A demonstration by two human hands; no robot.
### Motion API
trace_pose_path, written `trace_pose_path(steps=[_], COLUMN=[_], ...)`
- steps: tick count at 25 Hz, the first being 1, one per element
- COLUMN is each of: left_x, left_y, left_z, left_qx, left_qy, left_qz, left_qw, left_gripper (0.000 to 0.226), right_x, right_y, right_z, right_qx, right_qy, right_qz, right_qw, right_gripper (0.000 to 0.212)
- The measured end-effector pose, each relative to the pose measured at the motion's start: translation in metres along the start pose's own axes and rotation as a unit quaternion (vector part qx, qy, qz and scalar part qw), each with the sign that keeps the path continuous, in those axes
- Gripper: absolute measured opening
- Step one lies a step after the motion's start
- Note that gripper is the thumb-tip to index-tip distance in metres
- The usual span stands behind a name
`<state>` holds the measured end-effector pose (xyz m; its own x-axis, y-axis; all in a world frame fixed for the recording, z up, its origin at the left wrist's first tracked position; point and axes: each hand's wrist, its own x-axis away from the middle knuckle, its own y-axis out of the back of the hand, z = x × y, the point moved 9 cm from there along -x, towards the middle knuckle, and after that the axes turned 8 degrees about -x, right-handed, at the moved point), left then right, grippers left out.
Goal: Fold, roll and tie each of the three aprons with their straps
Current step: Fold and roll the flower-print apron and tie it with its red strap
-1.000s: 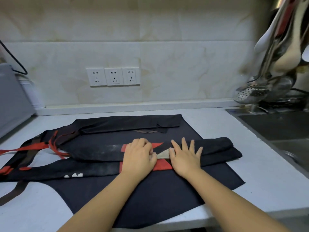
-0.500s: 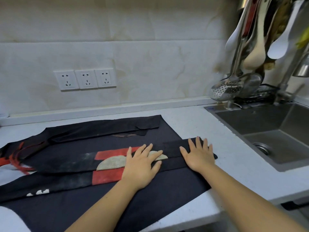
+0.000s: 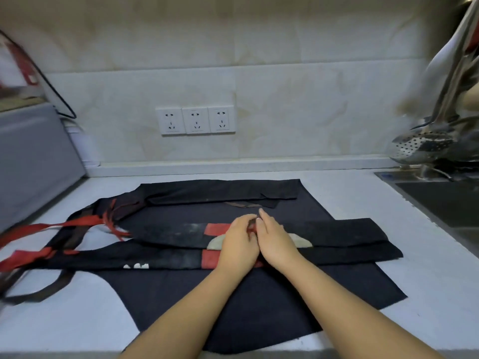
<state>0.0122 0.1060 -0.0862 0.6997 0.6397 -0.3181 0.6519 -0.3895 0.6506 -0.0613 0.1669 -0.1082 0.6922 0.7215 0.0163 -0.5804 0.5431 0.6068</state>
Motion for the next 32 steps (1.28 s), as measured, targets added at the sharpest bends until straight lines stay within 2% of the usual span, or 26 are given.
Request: trace_pose_path(steps=[1,3,5,8,9,11,14,16,19,24,27,29,32], left_x=[0.002,0.004,0.009,0.023,0.029,0.036,0.034,0.035,0.039,0.013,0.004,0.000,-0.009], left_y=[0.013,0.049,0.082,0.113,0.117,0.124,0.128,0.140,0.173,0.193,0.203,0.207,0.208], left_z=[0.008,0.030,0.058,0.104,0.113,0.122,0.127,0.135,0.163,0.207,0.225,0.232,0.239], left_qx=[-0.036,-0.185,-0.303,-0.365,-0.360,-0.314,-0.252,-0.193,-0.189,-0.176,-0.146,-0.157,-0.154], left_qy=[-0.002,-0.030,-0.018,0.025,0.034,0.051,0.056,0.083,0.167,0.295,0.362,0.373,0.364], left_qz=[-0.001,-0.018,-0.020,-0.003,0.001,-0.008,-0.026,-0.071,-0.159,-0.091,-0.082,-0.063,-0.028], left_qw=[0.999,0.982,0.952,0.931,0.932,0.948,0.966,0.975,0.954,0.935,0.917,0.912,0.918], left_gripper=[0.041,0.044,0.048,0.053,0.049,0.041,0.035,0.030,0.025,0.056,0.059,0.055,0.057], right_x=[0.000,0.001,0.004,0.004,0.002,-0.005,-0.005,0.000,0.001,0.003,0.005,0.004,0.003], right_y=[-0.005,-0.014,-0.018,-0.022,-0.023,-0.045,-0.110,-0.142,-0.153,-0.152,-0.151,-0.152,-0.153], right_z=[-0.002,-0.001,-0.003,0.002,0.012,0.047,0.095,0.101,0.094,0.095,0.095,0.096,0.095], right_qx=[0.073,0.230,0.275,0.299,0.321,0.346,0.278,0.281,0.319,0.323,0.323,0.321,0.316], right_qy=[0.006,0.030,0.034,-0.010,-0.021,0.032,0.155,0.173,0.165,0.167,0.168,0.172,0.177], right_qz=[-0.018,-0.053,-0.069,-0.077,-0.085,-0.081,0.021,0.064,0.060,0.067,0.059,0.054,0.054], right_qw=[0.997,0.971,0.958,0.951,0.943,0.934,0.948,0.942,0.931,0.929,0.929,0.930,0.931], right_gripper=[0.051,0.052,0.053,0.049,0.046,0.040,0.045,0.049,0.051,0.047,0.056,0.071,0.081])
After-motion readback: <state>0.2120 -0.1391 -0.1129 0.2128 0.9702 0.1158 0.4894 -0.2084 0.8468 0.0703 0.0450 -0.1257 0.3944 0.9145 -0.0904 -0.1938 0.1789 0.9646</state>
